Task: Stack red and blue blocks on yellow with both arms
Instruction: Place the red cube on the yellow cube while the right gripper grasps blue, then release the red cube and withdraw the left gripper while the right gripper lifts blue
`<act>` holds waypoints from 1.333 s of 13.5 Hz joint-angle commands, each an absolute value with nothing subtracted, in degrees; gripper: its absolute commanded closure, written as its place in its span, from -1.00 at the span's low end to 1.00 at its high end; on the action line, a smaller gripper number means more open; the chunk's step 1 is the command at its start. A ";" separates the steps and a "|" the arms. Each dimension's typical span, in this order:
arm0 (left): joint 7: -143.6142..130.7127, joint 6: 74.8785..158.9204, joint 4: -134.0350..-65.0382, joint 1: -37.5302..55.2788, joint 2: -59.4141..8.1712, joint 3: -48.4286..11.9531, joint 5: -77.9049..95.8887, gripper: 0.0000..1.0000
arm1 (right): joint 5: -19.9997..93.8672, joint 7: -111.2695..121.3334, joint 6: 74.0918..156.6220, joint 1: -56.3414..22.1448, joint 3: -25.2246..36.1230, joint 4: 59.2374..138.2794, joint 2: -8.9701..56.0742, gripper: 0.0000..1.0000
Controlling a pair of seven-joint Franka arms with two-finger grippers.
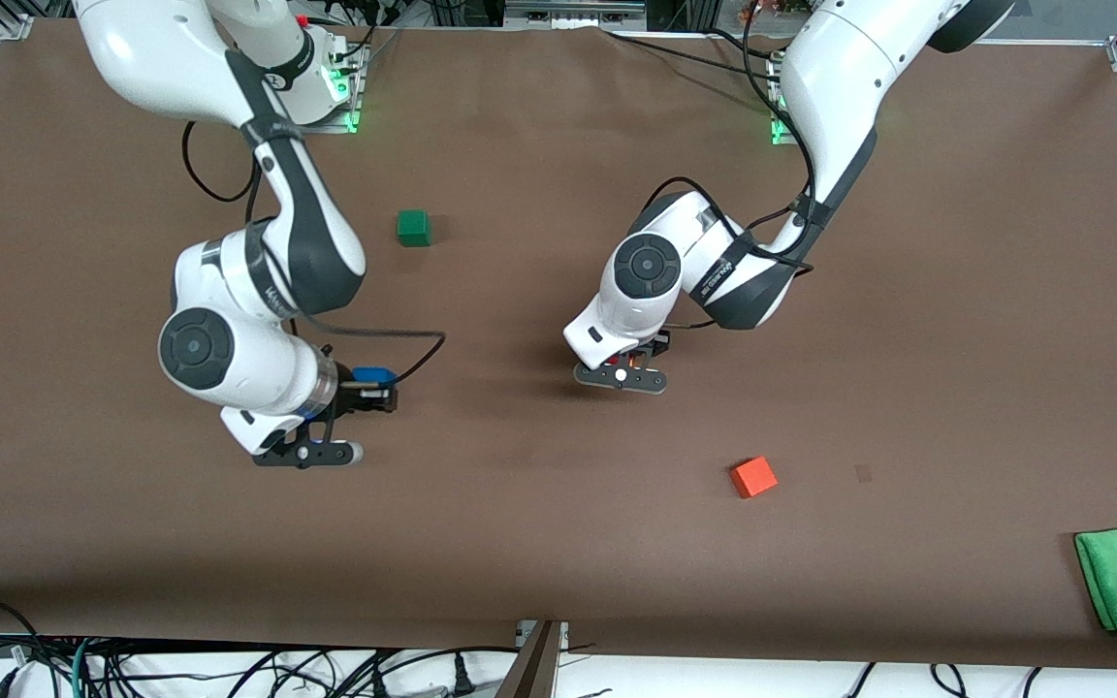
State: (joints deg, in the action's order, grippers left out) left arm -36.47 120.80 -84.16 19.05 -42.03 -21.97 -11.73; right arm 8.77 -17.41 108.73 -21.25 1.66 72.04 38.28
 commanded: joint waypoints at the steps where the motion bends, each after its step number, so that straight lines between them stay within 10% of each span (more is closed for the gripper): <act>1: -37.53 120.67 -82.88 19.78 -42.71 -21.36 -13.80 0.74 | 9.58 -22.74 106.44 -23.46 1.76 68.47 38.94 0.22; 3: -37.79 120.59 -82.88 19.78 -42.71 -21.44 -13.71 0.36 | 9.58 -26.18 106.44 -24.87 1.76 66.98 38.94 0.21; 4: -38.58 120.32 -82.88 19.69 -42.71 -21.45 -13.62 -0.99 | 9.67 -27.06 106.44 -25.66 1.76 66.62 38.94 0.21; 18: -17.79 89.13 -73.30 -5.15 -20.84 -22.15 -8.36 -1.00 | 8.70 -61.13 120.47 -44.10 2.28 65.04 43.41 0.20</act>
